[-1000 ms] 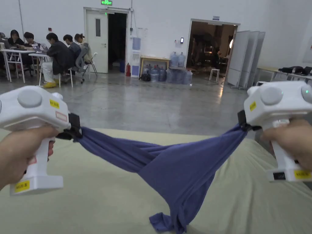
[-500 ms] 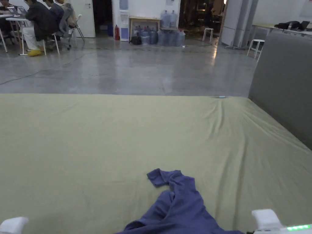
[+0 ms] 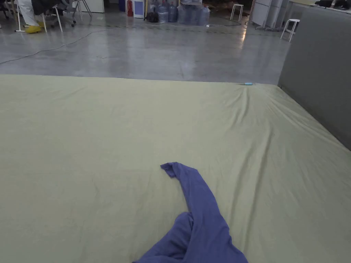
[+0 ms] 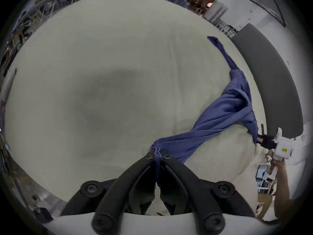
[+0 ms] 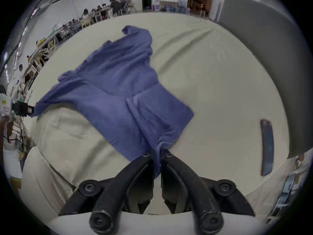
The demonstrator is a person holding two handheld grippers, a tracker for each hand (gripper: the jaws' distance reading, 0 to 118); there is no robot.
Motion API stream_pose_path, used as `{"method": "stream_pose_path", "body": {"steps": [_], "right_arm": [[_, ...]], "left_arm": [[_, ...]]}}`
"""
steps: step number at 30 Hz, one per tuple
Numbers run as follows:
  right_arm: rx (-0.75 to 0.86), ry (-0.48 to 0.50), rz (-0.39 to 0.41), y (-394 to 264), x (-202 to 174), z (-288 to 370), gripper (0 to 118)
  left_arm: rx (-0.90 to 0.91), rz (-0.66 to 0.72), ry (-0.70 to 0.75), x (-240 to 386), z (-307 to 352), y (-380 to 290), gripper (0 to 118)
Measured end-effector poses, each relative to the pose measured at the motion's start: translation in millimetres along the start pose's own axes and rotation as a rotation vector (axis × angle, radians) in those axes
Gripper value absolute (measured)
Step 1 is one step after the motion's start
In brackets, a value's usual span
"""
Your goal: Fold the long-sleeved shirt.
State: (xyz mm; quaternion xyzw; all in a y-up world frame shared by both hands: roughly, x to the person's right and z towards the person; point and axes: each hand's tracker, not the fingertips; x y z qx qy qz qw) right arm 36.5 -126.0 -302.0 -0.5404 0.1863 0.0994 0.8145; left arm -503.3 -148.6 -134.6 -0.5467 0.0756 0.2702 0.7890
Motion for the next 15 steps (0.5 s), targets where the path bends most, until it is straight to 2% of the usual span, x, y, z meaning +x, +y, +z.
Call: {"method": "stream_pose_path", "body": {"steps": [3,4,5,6,7,8,10,11,12,13,14,15], "right_arm": [[-0.022,0.015,-0.056,9.5,5.6,-9.4,7],[-0.047,0.028,-0.082,14.4,10.4,-9.9,19],[-0.066,0.043,-0.107,19.4,15.4,-7.3,35],[-0.086,0.041,-0.127,24.2,20.6,-3.7,57],[-0.106,0.040,-0.149,30.4,26.5,2.9,86],[-0.092,0.032,-0.148,33.8,29.3,12.8,93],[-0.003,0.030,-0.142,34.4,33.3,41.5,93],[0.059,0.027,-0.139,32.8,31.9,58.3,93],[0.087,0.018,-0.146,30.1,29.5,70.3,92],[0.103,0.011,-0.158,27.6,27.5,77.9,80],[0.096,0.014,-0.186,22.5,23.7,82.4,49],[0.094,0.027,-0.211,15.4,20.3,83.5,4]], "left_arm": [[0.003,0.025,0.004,-2.1,-17.0,-4.1,0],[0.015,0.039,0.000,-2.1,-15.8,-0.3,0],[0.022,0.053,-0.007,0.7,-8.6,1.8,14],[0.031,0.054,-0.007,2.6,-5.1,4.7,48],[0.068,0.036,0.016,6.6,2.4,8.5,103],[0.113,0.003,0.056,10.8,12.1,10.8,118],[0.198,-0.038,0.057,23.8,34.0,9.8,114],[0.324,-0.056,-0.002,29.9,46.6,7.9,114],[0.312,-0.051,0.030,32.1,51.1,3.6,113],[0.319,-0.054,0.025,38.3,47.9,-9.3,103],[0.291,-0.045,0.030,45.2,47.2,-18.0,74],[0.259,-0.059,0.029,51.2,43.0,-24.9,26]]}}
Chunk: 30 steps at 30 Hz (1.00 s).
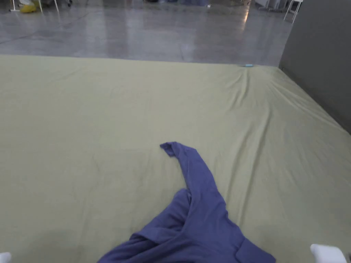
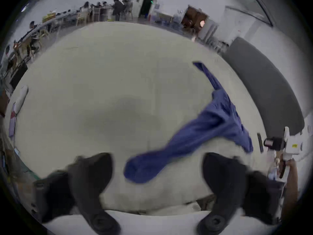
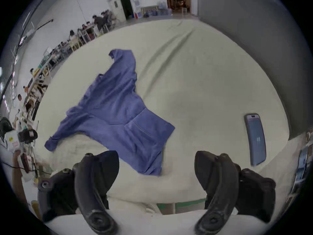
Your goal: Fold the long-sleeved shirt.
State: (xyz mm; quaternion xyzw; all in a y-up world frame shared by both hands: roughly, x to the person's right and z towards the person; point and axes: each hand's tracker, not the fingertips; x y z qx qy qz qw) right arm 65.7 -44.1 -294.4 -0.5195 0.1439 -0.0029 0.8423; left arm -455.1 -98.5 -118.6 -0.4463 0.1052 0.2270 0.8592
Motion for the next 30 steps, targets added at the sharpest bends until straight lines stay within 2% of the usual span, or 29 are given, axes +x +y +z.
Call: {"method": "stream_pose_path", "body": {"steps": [1,2,4,6,8,11,12,13,14,15,17,18,21,22,23,24,26,27,28,29,30], "right_arm": [[-0.003,0.016,-0.002,-9.4,-5.1,-4.0,0],[-0.016,0.024,0.005,-16.9,-10.9,-8.6,0],[-0.072,0.025,0.013,-25.8,-18.6,-21.7,0],[-0.124,0.089,0.074,-17.5,-26.0,-38.6,0],[-0.103,0.087,0.100,8.4,-37.4,-48.2,0],[0.009,0.127,0.160,80.0,-57.5,-59.9,0],[0.053,0.150,0.158,110.1,-63.1,-66.9,26],[0.093,0.184,0.163,135.5,-75.0,-76.0,80],[0.102,0.182,0.163,170.4,-83.8,-92.2,114],[0.074,0.177,0.142,203.3,-95.7,-112.7,118],[0.083,0.197,0.115,248.4,-113.2,-153.0,118],[0.048,0.189,0.128,269.7,-122.2,-174.3,118],[-0.129,0.085,0.124,301.1,-147.0,-249.0,118],[-0.174,0.046,0.119,303.4,-151.5,-267.4,117],[-0.223,0.009,0.105,301.9,-154.8,-286.5,105],[-0.253,-0.013,0.107,297.9,-155.4,-300.5,83],[-0.281,-0.066,0.063,290.4,-160.5,-283.1,56],[-0.221,-0.150,0.051,289.1,-158.3,-274.0,23],[-0.192,-0.055,-0.021,298.9,-147.2,-274.4,1],[-0.182,-0.057,-0.020,309.5,-137.8,-277.7,1],[-0.170,-0.048,0.020,313.0,-128.6,-270.2,1]], "left_arm": [[-0.074,-0.041,0.002,8.2,-5.6,-10.7,0],[-0.096,-0.072,0.021,40.6,8.8,-5.6,0],[-0.111,-0.130,0.094,57.9,3.0,-21.3,0],[-0.147,-0.116,0.002,46.2,-11.2,-23.4,0],[-0.112,-0.068,-0.020,45.5,-9.9,-15.8,0],[-0.083,-0.094,-0.001,49.8,2.3,-2.9,0],[-0.065,-0.111,0.010,50.1,5.8,1.5,0],[-0.055,-0.120,0.014,50.1,9.5,5.5,0],[-0.047,-0.124,0.015,55.4,12.2,8.6,0],[-0.037,-0.134,0.024,55.5,14.8,11.2,0],[-0.035,-0.134,0.026,56.4,18.9,13.3,0],[-0.036,-0.134,0.027,57.1,19.7,13.3,0],[-0.048,-0.119,0.010,57.0,21.9,10.6,0],[-0.054,-0.115,0.013,55.5,21.3,10.2,0],[-0.064,-0.107,0.014,53.0,20.9,8.7,0],[-0.074,-0.098,0.016,50.4,19.9,7.4,0],[-0.092,-0.086,0.024,45.7,17.3,5.6,0],[-0.097,-0.081,0.015,44.0,15.9,4.6,0],[-0.102,-0.079,0.015,41.7,14.7,4.2,0],[-0.107,-0.076,0.015,40.2,13.5,4.3,0],[-0.110,-0.074,0.015,38.2,12.0,4.7,0]]}}
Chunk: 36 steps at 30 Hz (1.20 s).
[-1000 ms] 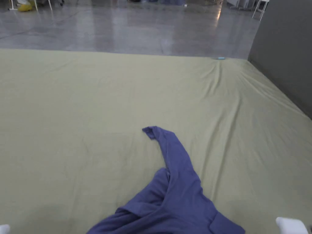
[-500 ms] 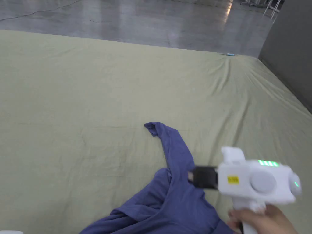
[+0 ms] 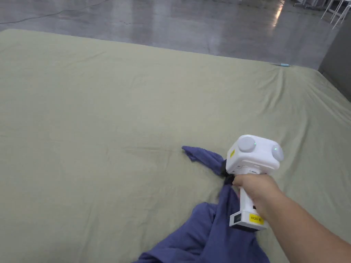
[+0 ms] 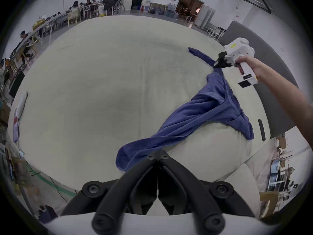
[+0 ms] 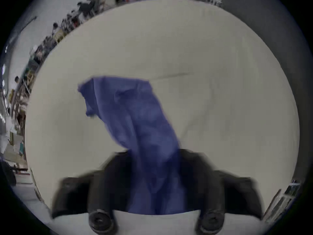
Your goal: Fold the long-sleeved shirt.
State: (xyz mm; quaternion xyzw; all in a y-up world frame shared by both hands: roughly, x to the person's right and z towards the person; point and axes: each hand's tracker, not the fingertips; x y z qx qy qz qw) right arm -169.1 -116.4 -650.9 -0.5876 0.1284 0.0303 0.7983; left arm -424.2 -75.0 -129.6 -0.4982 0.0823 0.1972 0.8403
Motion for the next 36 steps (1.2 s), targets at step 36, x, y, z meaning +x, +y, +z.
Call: {"method": "stream_pose_path", "body": {"steps": [36], "right_arm": [[-0.122,0.070,0.053,-399.0,97.3,130.8,1]], "left_arm": [[0.017,-0.020,-0.017,10.8,30.5,-35.9,0]]}}
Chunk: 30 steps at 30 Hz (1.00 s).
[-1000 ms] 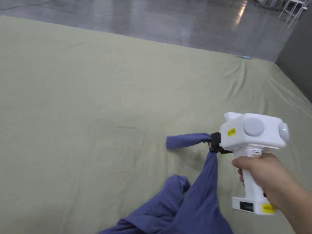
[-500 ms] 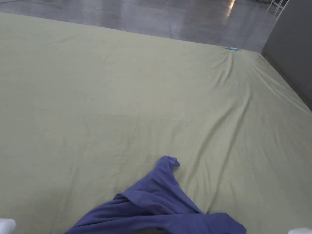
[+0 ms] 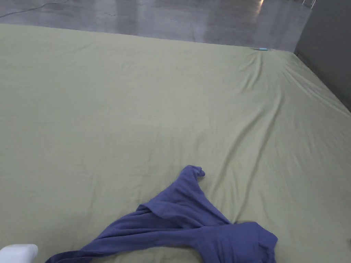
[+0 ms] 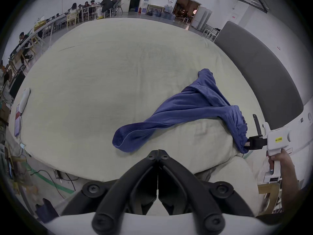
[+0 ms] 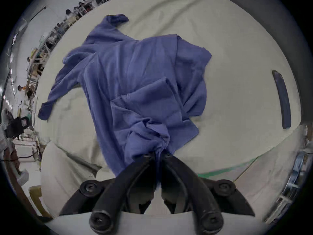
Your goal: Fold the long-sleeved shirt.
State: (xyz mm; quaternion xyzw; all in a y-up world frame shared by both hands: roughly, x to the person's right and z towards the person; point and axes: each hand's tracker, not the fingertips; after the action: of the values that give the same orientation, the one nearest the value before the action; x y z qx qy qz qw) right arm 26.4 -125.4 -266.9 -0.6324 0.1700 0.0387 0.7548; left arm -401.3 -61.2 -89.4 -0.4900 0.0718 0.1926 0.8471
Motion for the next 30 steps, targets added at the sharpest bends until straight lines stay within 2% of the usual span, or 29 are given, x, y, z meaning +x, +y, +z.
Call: {"method": "stream_pose_path", "body": {"steps": [3,5,6,8,9,13,15,16,17,18,19,21,22,24,26,28,30], "right_arm": [[-0.015,0.025,-0.026,0.5,7.5,2.8,2],[-0.014,0.032,-0.027,-0.5,8.3,5.2,11],[-0.015,0.036,-0.024,-0.2,8.7,8.3,25],[-0.003,0.048,-0.011,0.0,9.6,22.3,81],[0.031,0.084,-0.016,-0.4,9.2,33.2,98],[0.158,0.138,-0.021,-2.6,8.5,90.2,99],[0.201,0.149,-0.030,-4.6,7.1,106.8,96],[0.212,0.152,-0.035,-7.6,5.1,110.6,73],[0.222,0.152,-0.035,-11.4,2.2,111.4,25],[0.240,0.141,-0.019,-15.9,-2.9,109.8,0],[0.247,0.112,0.023,-18.4,-8.9,102.6,0],[0.204,0.058,0.052,-21.6,-16.0,88.2,0],[0.176,0.082,0.061,-23.2,-18.8,80.1,0],[0.133,0.164,0.032,-24.1,-20.5,70.7,0],[0.116,0.195,0.032,-20.9,-20.1,66.6,0],[0.121,0.165,0.063,-21.0,-27.4,64.5,0],[0.128,0.130,0.090,-19.7,-25.2,65.3,0]], "left_arm": [[-0.005,-0.001,0.003,-0.2,0.2,0.8,0],[-0.004,-0.003,0.000,0.5,0.2,2.5,0],[-0.002,-0.004,-0.003,1.3,0.3,3.3,0],[0.002,-0.005,-0.008,2.2,0.9,4.3,0],[0.005,-0.004,-0.010,2.8,1.6,4.8,0],[0.005,-0.018,-0.011,4.2,3.0,5.8,0],[0.001,-0.023,-0.010,4.8,1.9,5.7,0],[-0.001,-0.023,-0.011,5.7,0.7,5.6,0],[-0.002,-0.023,-0.011,6.3,-0.5,5.2,0],[-0.005,-0.022,-0.011,7.3,-2.2,4.5,0],[-0.011,-0.022,-0.014,8.5,-4.0,4.2,0],[-0.034,-0.036,-0.027,13.2,-9.7,5.4,0],[-0.077,-0.071,-0.040,17.5,-14.2,7.1,0],[-0.168,-0.198,-0.112,29.6,-26.1,16.1,0],[-0.240,-0.311,-0.162,41.8,-41.3,34.7,0],[-0.287,-0.433,-0.157,58.3,-56.6,65.2,0],[-0.275,-0.618,-0.091,76.8,-70.3,98.7,0]]}}
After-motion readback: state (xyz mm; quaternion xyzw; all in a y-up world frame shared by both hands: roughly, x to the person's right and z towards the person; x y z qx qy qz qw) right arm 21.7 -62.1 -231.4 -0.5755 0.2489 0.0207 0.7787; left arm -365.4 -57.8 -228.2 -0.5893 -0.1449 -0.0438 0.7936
